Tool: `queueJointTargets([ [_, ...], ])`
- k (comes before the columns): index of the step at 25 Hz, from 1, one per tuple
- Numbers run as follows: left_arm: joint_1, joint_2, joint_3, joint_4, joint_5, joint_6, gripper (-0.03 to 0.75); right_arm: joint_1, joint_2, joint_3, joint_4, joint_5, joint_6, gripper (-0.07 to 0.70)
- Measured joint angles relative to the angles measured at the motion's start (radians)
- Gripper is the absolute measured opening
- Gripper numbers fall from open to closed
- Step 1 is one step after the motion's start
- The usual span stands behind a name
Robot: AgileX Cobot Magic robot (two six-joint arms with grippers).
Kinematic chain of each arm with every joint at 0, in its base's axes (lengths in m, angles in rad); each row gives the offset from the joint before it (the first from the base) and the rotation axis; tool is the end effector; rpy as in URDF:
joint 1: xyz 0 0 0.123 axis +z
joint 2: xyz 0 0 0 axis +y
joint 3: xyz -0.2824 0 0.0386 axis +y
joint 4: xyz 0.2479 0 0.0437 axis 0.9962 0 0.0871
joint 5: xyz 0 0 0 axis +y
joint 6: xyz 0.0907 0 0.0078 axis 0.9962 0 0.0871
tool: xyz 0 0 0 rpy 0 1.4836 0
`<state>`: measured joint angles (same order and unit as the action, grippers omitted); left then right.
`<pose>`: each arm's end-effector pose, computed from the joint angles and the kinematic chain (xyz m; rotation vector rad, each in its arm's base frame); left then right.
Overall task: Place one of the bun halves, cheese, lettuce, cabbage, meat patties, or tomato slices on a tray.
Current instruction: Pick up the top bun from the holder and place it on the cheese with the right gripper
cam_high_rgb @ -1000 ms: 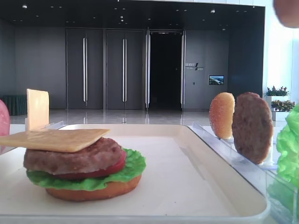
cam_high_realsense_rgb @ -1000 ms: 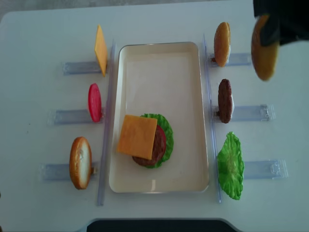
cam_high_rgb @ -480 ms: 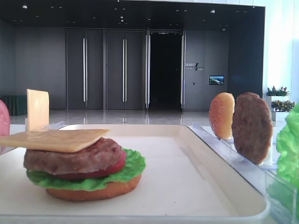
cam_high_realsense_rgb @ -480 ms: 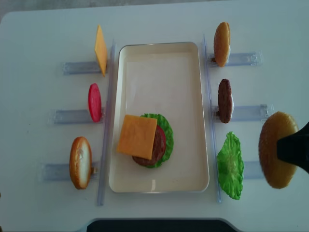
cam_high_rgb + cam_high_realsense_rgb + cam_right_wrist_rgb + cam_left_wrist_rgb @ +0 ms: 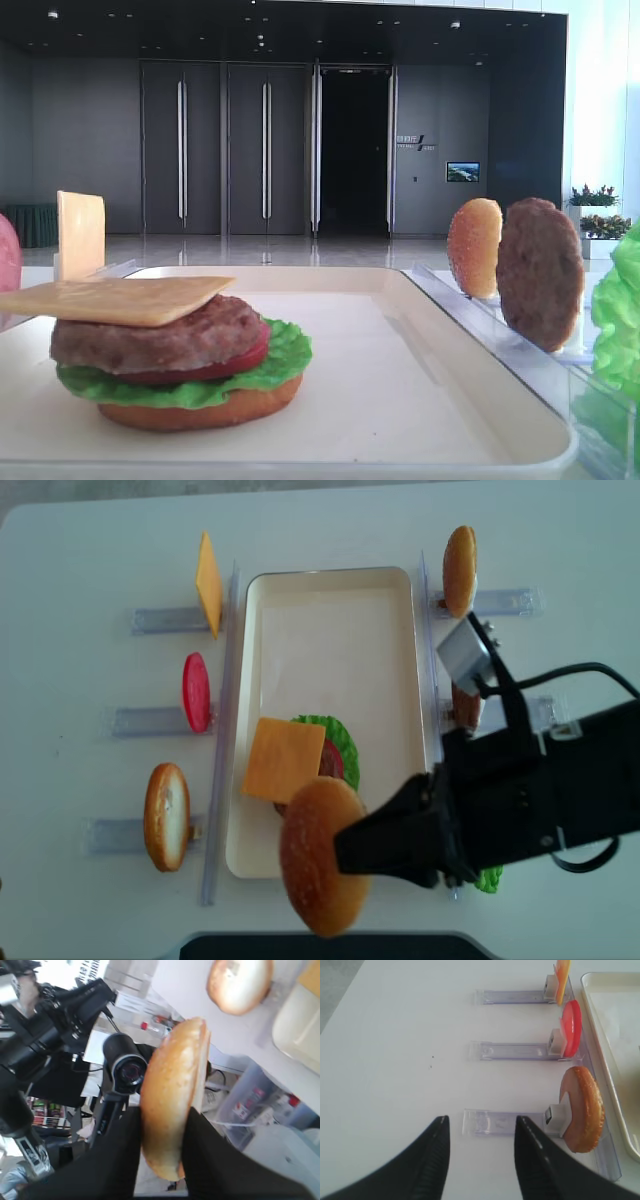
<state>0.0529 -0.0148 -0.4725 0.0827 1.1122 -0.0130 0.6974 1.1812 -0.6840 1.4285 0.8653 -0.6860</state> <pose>-0.0067 0.0064 0.2656 -0.0753 2.1066 0.1240 0.1225 0.1922 0.2866 -0.6170 2.3442 1.6371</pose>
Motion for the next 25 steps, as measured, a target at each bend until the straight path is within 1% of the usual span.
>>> queueJointTargets([
  [1,0.0,0.0,0.0,0.0,0.0,0.0,0.328,0.0,0.057,0.0,0.095,0.008,-0.112,0.188],
  [2,0.0,0.0,0.0,0.0,0.0,0.0,0.328,-0.003,0.104,0.0,0.162,0.019,-0.198,0.188],
  [4,0.0,0.0,0.0,0.0,0.0,0.0,0.328,-0.018,0.213,0.0,0.277,0.06,-0.358,0.188],
  [5,0.0,0.0,0.0,0.0,0.0,0.0,0.328,-0.03,0.264,0.001,0.314,0.088,-0.419,0.188],
  [6,0.0,0.0,0.0,0.0,0.0,0.0,0.328,-0.043,0.303,0.001,0.334,0.114,-0.458,0.186],
  [9,0.0,0.0,0.0,0.0,0.0,0.0,0.328,-0.082,0.412,0.004,0.36,0.146,-0.554,0.185],
  [11,0.0,0.0,0.0,0.0,0.0,0.0,0.328,-0.113,0.466,0.007,0.365,0.153,-0.596,0.185],
  [14,0.0,0.0,0.0,0.0,0.0,0.0,0.328,-0.168,0.514,0.007,0.368,0.156,-0.633,0.185],
  [18,0.0,0.0,0.0,0.0,0.0,0.0,0.328,-0.229,0.546,0.007,0.371,0.158,-0.646,0.185],
  [20,0.0,0.0,0.0,0.0,0.0,0.0,0.328,-0.245,0.553,0.007,0.371,0.155,-0.646,0.185],
  [25,0.0,0.0,0.0,0.0,0.0,0.0,0.328,-0.249,0.554,0.005,0.371,0.149,-0.641,0.185],
])
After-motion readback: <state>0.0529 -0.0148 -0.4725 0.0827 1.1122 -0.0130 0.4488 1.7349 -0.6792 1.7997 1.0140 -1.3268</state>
